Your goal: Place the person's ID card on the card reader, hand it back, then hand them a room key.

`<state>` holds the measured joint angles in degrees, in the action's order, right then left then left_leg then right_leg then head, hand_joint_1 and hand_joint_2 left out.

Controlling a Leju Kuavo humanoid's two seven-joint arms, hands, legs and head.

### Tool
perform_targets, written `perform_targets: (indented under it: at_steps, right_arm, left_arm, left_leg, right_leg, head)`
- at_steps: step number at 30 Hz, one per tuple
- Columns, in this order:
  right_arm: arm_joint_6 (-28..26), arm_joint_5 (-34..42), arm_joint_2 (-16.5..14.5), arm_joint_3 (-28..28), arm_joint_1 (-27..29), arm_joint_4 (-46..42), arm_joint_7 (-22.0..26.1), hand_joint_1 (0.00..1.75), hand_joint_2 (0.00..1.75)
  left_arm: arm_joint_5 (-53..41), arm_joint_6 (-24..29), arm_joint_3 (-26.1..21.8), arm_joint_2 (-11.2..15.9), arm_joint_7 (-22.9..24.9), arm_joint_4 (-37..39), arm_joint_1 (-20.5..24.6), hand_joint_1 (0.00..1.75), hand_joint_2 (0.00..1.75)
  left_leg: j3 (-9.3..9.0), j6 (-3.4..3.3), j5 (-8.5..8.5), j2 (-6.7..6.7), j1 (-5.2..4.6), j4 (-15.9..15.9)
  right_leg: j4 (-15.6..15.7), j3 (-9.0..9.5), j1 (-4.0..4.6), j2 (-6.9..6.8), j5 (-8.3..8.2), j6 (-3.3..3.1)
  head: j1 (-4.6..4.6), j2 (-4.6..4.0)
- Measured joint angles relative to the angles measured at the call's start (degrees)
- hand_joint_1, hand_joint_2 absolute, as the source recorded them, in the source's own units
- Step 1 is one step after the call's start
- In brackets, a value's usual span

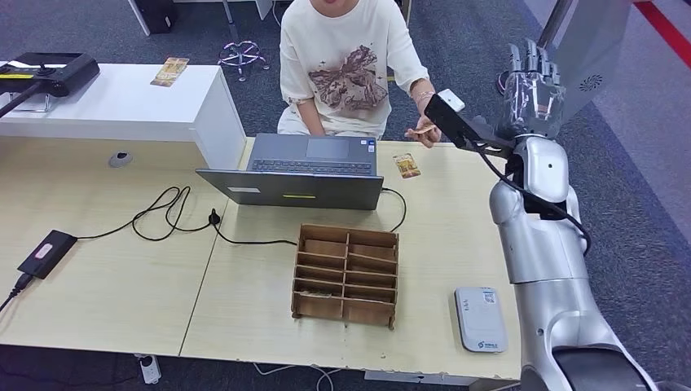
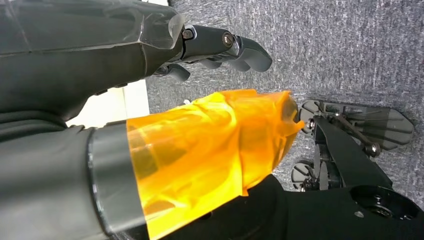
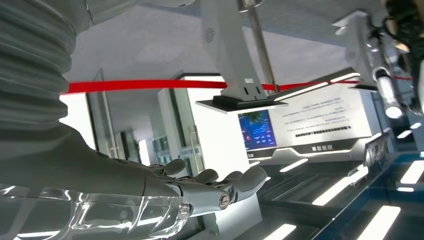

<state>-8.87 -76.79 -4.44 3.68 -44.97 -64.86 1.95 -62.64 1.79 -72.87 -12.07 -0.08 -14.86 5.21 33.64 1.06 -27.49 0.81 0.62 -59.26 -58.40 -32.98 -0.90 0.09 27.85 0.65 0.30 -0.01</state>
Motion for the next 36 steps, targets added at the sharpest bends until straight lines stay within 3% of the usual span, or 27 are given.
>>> perform_targets:
  at_steps: [10,17,26,36]
  right_arm:
    - [2.68,15.51,-3.49,-4.45,7.89,-17.52,4.89,0.00,1.75]
    - [6.51,32.38,-6.25,-5.99,14.34,-28.51,8.36,0.00,1.75]
    - [11.53,51.48,-7.01,-5.37,25.26,-38.49,12.25,0.00,1.75]
    - [13.34,56.20,-6.97,-3.33,29.63,-42.13,13.51,0.00,1.75]
  left_arm:
    - [0.83,0.65,-0.01,-0.75,0.26,0.00,-0.04,0.00,0.00]
    - [2.48,1.61,-0.49,-1.32,0.64,0.00,-0.03,0.00,0.00]
    - [4.49,2.75,-1.96,-2.38,0.86,0.00,-0.04,0.00,0.00]
    - [5.19,3.11,-2.89,-2.92,1.07,0.00,-0.01,0.00,0.00]
  left_leg:
    - [0.01,0.00,-0.01,0.00,-0.01,0.00]
    - [0.00,0.01,-0.01,0.00,0.00,0.01]
    - [0.01,0.00,-0.04,-0.01,-0.01,0.01]
    - [-0.02,0.01,-0.02,-0.02,0.00,0.01]
  right_leg:
    - [0.02,0.00,-0.01,0.00,0.00,0.00]
    - [0.03,0.00,0.00,0.00,0.01,0.00]
    - [0.04,0.01,-0.01,0.00,0.01,0.01]
    - [0.04,0.02,0.00,0.01,0.00,0.00]
  head:
    - [0.00,0.00]
    - [0.00,0.01]
    - [0.02,0.01]
    - [-0.01,0.00]
